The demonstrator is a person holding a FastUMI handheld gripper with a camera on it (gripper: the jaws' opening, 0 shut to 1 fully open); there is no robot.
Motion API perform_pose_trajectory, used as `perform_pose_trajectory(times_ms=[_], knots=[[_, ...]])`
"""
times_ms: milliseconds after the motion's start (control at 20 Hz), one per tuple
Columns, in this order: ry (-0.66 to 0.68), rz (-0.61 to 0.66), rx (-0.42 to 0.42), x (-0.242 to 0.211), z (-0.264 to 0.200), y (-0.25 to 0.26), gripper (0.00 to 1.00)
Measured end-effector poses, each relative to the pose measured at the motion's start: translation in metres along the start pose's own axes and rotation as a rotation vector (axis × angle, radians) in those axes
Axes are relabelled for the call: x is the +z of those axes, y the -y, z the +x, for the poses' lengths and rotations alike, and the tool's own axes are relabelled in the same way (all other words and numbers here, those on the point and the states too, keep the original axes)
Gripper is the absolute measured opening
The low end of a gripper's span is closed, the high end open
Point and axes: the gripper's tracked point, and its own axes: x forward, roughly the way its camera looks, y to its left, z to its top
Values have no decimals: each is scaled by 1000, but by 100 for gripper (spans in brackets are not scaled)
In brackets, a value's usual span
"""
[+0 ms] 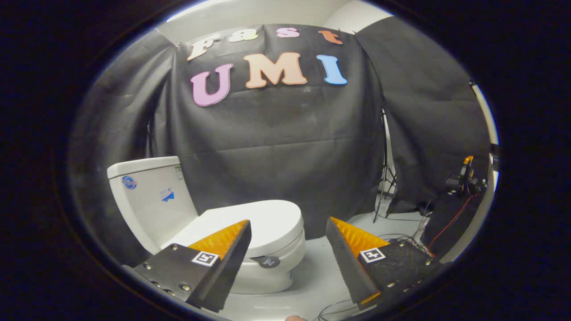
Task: Open the toilet lid.
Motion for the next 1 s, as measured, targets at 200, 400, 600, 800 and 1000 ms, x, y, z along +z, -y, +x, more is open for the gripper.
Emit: perform_pose_trajectory(times_ms=[200,400,600,800,1000], knots=[[-150,128,-18,-29,31,0,99],[-330,313,-61,-60,54,2,99],[-466,478,-147,-95,71,16,99],[-562,616,-212,-130,80,20,99],[-629,739,-241,-152,83,12,97]])
